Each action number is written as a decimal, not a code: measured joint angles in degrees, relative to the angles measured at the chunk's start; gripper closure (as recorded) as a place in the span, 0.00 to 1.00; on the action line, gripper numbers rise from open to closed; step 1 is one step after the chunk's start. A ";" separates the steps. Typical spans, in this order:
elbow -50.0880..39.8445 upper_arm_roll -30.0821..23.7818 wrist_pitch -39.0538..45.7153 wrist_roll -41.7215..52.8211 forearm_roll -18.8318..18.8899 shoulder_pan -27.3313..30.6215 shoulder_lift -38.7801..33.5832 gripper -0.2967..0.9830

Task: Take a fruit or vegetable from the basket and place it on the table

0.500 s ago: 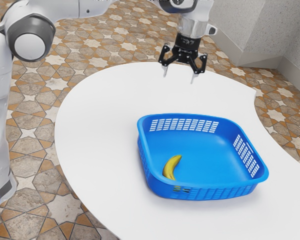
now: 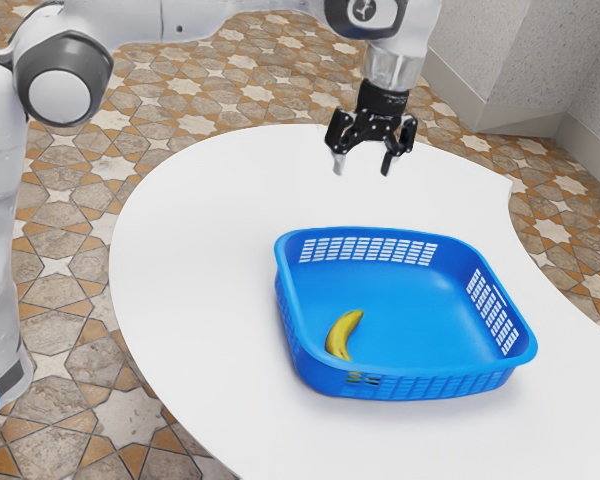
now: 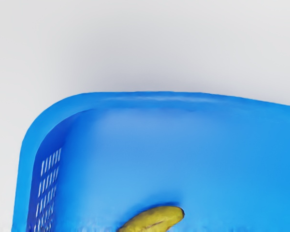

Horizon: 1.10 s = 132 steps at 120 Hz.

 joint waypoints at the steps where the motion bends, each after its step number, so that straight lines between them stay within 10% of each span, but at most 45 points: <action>1: 0.00 -0.12 0.14 -0.19 0.00 -0.05 0.23 0.23; 56: -0.25 0.41 7.45 18.72 5.05 -4.09 7.28 0.23; 85: -17.80 0.70 16.20 27.43 4.03 -10.91 -2.06 0.23; 132: -20.68 0.56 24.63 35.20 0.31 -11.56 0.30 0.23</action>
